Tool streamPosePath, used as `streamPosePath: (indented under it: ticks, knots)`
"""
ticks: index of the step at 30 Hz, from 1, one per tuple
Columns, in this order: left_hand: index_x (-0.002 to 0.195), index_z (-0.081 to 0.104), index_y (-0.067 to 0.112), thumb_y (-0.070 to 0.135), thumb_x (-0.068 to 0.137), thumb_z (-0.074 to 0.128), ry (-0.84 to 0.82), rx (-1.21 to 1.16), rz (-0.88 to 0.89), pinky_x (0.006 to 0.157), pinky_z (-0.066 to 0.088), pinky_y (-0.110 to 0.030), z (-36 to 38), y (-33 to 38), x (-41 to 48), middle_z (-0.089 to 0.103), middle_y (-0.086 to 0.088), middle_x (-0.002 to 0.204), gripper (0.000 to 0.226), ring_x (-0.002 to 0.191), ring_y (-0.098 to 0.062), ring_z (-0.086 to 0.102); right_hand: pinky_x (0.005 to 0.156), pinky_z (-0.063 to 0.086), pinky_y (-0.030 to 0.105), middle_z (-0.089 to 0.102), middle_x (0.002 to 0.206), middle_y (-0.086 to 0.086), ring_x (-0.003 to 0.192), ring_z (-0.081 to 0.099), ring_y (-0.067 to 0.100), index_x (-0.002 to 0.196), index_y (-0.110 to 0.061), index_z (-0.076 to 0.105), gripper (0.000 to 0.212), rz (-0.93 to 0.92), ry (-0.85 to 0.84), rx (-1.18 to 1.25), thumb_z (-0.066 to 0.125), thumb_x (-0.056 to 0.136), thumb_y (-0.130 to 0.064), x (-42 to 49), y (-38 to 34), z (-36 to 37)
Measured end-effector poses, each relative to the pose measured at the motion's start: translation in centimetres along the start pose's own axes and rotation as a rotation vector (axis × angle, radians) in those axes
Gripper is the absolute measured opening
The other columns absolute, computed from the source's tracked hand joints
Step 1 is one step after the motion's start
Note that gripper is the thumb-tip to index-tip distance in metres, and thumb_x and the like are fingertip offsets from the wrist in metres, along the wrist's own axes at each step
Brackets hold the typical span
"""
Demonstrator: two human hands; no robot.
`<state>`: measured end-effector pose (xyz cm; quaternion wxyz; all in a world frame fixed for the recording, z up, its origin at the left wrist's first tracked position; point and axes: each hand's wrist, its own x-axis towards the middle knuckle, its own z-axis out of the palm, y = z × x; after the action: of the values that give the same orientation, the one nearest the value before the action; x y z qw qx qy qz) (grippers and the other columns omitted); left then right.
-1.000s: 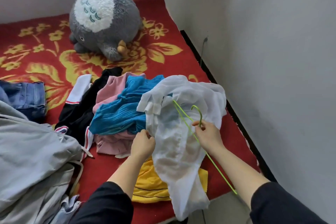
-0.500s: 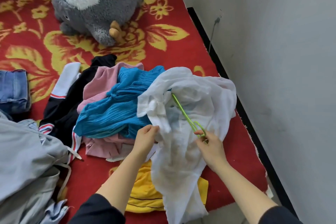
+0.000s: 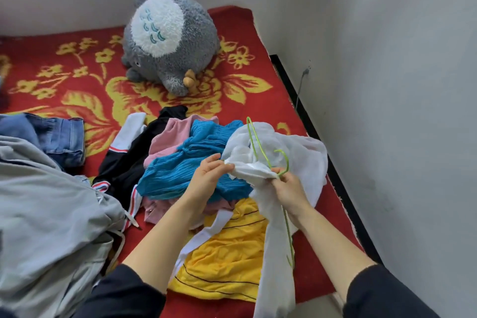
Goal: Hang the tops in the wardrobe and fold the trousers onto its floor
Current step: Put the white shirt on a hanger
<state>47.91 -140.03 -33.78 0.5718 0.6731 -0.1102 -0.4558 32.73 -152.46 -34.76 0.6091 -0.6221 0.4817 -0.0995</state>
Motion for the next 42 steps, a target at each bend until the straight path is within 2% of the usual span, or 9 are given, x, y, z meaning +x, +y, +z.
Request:
streamPosePath:
  ticks: [5, 10, 14, 17, 25, 30, 35, 38, 42]
  knots:
    - [0.089, 0.076, 0.017, 0.03, 0.087, 0.064, -0.119, -0.108, 0.193, 0.11, 0.025, -0.031, -1.1, 4.8, -2.2, 0.058, 0.018, 0.131, 0.018, 0.127, 0.0, 0.045, 0.073, 0.051, 0.019, 0.073, 0.091, -0.006, 0.084, 0.065, 0.008, 0.095, -0.025, 0.074, 0.028, -0.209, -0.095, 0.013, 0.053, 0.093, -0.007, -2.6, -9.8, -1.4]
    - [0.098, 0.074, 0.013, 0.048, 0.071, 0.077, -0.061, -0.148, 0.385, 0.094, 0.041, -0.027, -2.9, 10.5, -5.7, 0.071, -0.006, 0.105, 0.044, 0.104, -0.012, 0.063, 0.064, 0.049, 0.027, 0.071, 0.085, 0.005, 0.072, 0.06, 0.012, 0.096, -0.021, 0.077, 0.024, -0.429, -0.186, -0.17, 0.056, 0.093, -0.012, -7.0, -18.5, -1.3]
    - [0.103, 0.065, 0.017, 0.024, 0.055, 0.09, -0.107, -0.092, 0.474, 0.081, 0.053, -0.029, -4.3, 13.0, -7.4, 0.068, -0.008, 0.099, 0.055, 0.089, -0.016, 0.064, 0.064, 0.051, 0.023, 0.071, 0.085, 0.003, 0.074, 0.062, 0.013, 0.098, -0.013, 0.076, 0.018, -0.549, -0.222, -0.199, 0.059, 0.094, -0.012, -10.2, -23.1, -0.3]
    - [0.116, 0.046, 0.025, 0.012, 0.057, 0.085, 0.137, 0.126, 0.493, 0.072, 0.051, -0.023, -4.3, 14.1, -8.0, 0.06, 0.001, 0.101, 0.072, 0.089, -0.008, 0.06, 0.063, 0.051, 0.022, 0.07, 0.084, 0.004, 0.074, 0.063, 0.012, 0.1, -0.007, 0.075, 0.018, -0.608, -0.239, -0.212, 0.058, 0.094, -0.01, -11.8, -25.3, 0.7]
    - [0.103, 0.068, 0.011, 0.027, 0.095, 0.051, 0.164, 0.442, 0.185, 0.077, 0.052, -0.032, -5.6, 11.9, -7.5, 0.068, -0.005, 0.098, 0.025, 0.083, -0.018, 0.062, 0.063, 0.05, 0.019, 0.07, 0.079, 0.003, 0.07, 0.064, 0.009, 0.095, -0.009, 0.073, 0.017, -0.663, -0.222, -0.002, 0.056, 0.094, -0.008, -13.9, -28.3, 1.8]
    - [0.088, 0.057, 0.007, 0.006, 0.098, 0.039, 0.32, 0.015, 0.3, 0.056, 0.047, -0.034, -6.6, 13.7, -7.5, 0.058, -0.015, 0.086, 0.021, 0.068, -0.022, 0.053, 0.059, 0.051, 0.022, 0.07, 0.083, 0.007, 0.071, 0.065, 0.014, 0.098, -0.009, 0.073, 0.018, -0.69, -0.173, 0.103, 0.056, 0.095, -0.015, -14.0, -28.8, 0.1]
    - [0.126, 0.053, 0.008, 0.004, 0.096, 0.037, 0.475, 0.091, 0.498, 0.084, 0.047, -0.027, -8.7, 21.2, -9.1, 0.056, -0.007, 0.115, 0.035, 0.104, -0.022, 0.055, 0.058, 0.046, 0.028, 0.061, 0.083, 0.015, 0.072, 0.057, 0.022, 0.095, 0.004, 0.067, 0.022, -0.618, 0.107, 0.265, 0.06, 0.093, -0.017, -12.0, -28.9, -2.1]
    - [0.089, 0.054, 0.012, -0.003, 0.093, 0.03, 0.349, -0.219, 0.592, 0.056, 0.056, -0.026, -8.4, 28.0, -12.4, 0.059, -0.012, 0.081, 0.029, 0.065, -0.024, 0.063, 0.059, 0.042, 0.03, 0.056, 0.082, 0.014, 0.073, 0.052, 0.024, 0.099, 0.013, 0.061, 0.03, -0.594, 0.116, 0.238, 0.059, 0.094, -0.016, -10.6, -28.6, -2.5]
    - [0.091, 0.059, 0.016, 0.001, 0.097, 0.035, 0.151, -0.286, 0.729, 0.067, 0.06, -0.04, -8.5, 36.1, -16.8, 0.064, -0.008, 0.077, 0.029, 0.066, -0.019, 0.067, 0.061, 0.036, 0.028, 0.049, 0.074, 0.009, 0.068, 0.046, 0.016, 0.088, 0.015, 0.058, 0.029, -0.652, 0.172, 0.244, 0.057, 0.093, -0.014, -9.8, -29.8, -1.6]
